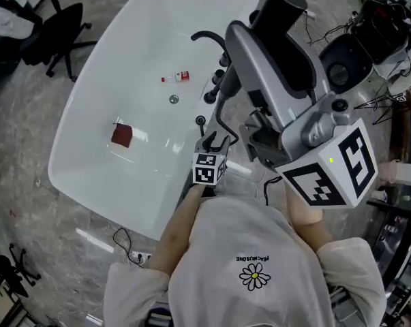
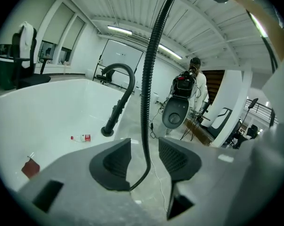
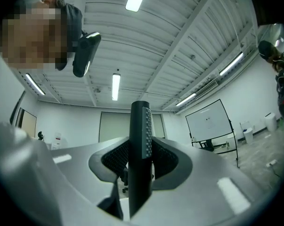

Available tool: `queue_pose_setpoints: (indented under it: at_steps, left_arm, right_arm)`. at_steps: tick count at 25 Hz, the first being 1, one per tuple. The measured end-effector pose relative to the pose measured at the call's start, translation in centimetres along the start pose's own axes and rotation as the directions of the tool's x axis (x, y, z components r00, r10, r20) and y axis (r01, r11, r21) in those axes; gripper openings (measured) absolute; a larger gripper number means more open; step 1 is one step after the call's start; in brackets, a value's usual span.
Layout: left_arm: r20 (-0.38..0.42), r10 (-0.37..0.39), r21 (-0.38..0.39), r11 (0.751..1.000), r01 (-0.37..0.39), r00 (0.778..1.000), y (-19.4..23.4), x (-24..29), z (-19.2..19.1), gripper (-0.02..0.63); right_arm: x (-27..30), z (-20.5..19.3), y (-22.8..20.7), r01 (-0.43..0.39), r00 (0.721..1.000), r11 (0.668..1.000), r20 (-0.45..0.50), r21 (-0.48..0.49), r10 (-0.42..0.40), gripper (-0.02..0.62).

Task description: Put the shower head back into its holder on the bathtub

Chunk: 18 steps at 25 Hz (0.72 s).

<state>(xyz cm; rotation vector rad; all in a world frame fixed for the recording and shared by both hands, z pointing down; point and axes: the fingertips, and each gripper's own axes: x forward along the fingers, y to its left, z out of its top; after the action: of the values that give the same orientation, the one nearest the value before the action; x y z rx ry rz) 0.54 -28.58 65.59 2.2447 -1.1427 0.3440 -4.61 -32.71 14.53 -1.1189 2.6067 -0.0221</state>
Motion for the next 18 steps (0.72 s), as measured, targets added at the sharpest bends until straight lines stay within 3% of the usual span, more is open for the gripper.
queue_pose_setpoints:
  at_steps: [7, 8, 10, 11, 18]
  left_arm:
    - [-0.057, -0.008, 0.012, 1.000, 0.009, 0.998, -1.0, 2.6, -0.6, 0.176]
    - [-0.069, 0.006, 0.022, 1.000, -0.005, 0.998, -0.8, 2.7, -0.9, 0.163]
    - [-0.075, 0.051, 0.050, 0.998, -0.047, 0.996, -0.1, 2.3, -0.9, 0.064]
    - [-0.072, 0.069, 0.060, 0.996, -0.065, 0.995, 0.4, 1.9, -0.7, 0.064]
    - [0.065, 0.193, 0.130, 0.971, -0.200, 0.979, 4.5, -2.4, 5.9, 0.063]
  right_arm:
    - [-2.1, 1.6, 0.5, -0.004, 1.000, 0.999, 0.018, 0.049, 0.004, 0.140]
    - [-2.5, 2.0, 0.4, 0.003, 1.000, 0.999, 0.022, 0.038, -0.004, 0.140]
    - [-3.5, 2.8, -0.3, 0.035, 0.999, 0.999, 0.031, 0.005, -0.035, 0.140]
    - [-4.0, 3.2, -0.8, 0.055, 0.998, 0.998, 0.038, -0.008, -0.055, 0.140]
    - [-9.0, 7.5, -2.2, 0.135, 0.978, 0.991, 0.156, 0.014, -0.136, 0.140]
